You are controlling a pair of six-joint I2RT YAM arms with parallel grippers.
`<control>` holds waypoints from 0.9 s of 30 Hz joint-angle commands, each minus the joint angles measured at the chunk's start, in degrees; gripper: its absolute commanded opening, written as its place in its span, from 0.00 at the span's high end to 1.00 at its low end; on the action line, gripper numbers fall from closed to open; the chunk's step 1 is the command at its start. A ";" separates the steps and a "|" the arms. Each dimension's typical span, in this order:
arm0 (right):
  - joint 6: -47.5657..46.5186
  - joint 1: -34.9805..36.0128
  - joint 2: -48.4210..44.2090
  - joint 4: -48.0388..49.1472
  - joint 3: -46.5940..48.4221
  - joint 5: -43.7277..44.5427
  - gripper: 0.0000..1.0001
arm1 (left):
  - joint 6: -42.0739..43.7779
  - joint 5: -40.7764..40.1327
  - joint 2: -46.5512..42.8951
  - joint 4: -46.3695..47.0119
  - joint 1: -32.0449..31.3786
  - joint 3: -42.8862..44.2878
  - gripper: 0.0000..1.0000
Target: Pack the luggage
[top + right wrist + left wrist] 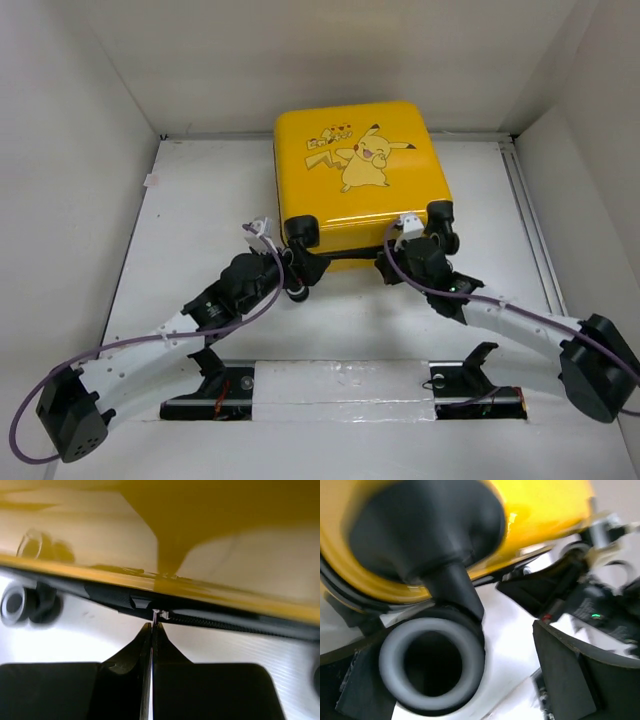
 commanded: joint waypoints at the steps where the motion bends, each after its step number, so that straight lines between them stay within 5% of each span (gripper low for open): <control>1: 0.14 7.96 3.30 10.09 6.35 -4.99 1.00 | -1.11 5.45 -0.02 3.75 -0.86 0.09 0.00; 6: 0.14 9.91 4.54 10.97 8.03 -0.69 1.00 | -0.58 2.21 1.13 0.23 -0.86 2.20 0.20; 7: -0.47 9.91 4.54 10.97 7.51 -0.68 1.00 | -0.58 1.42 0.52 0.23 -0.86 2.20 0.26; 8: -0.47 9.91 3.67 10.45 7.50 0.19 1.00 | -0.58 -0.33 0.51 0.23 -0.86 2.20 0.46; 11: -0.47 9.91 2.17 8.60 6.18 1.69 1.00 | -0.58 -4.63 -0.01 0.23 -0.86 3.60 0.59; 17: 0.05 7.80 -1.79 5.79 2.50 3.54 1.00 | -0.06 -10.01 -1.77 -5.82 -0.86 5.45 0.07; 19: 0.05 6.14 -2.58 5.78 1.88 3.02 1.00 | -1.19 -12.12 -4.22 -7.75 -0.86 3.53 0.00; 27: -0.47 1.83 -4.69 5.17 0.21 -0.24 1.00 | -2.88 -19.86 -11.53 -10.85 -0.86 0.71 0.05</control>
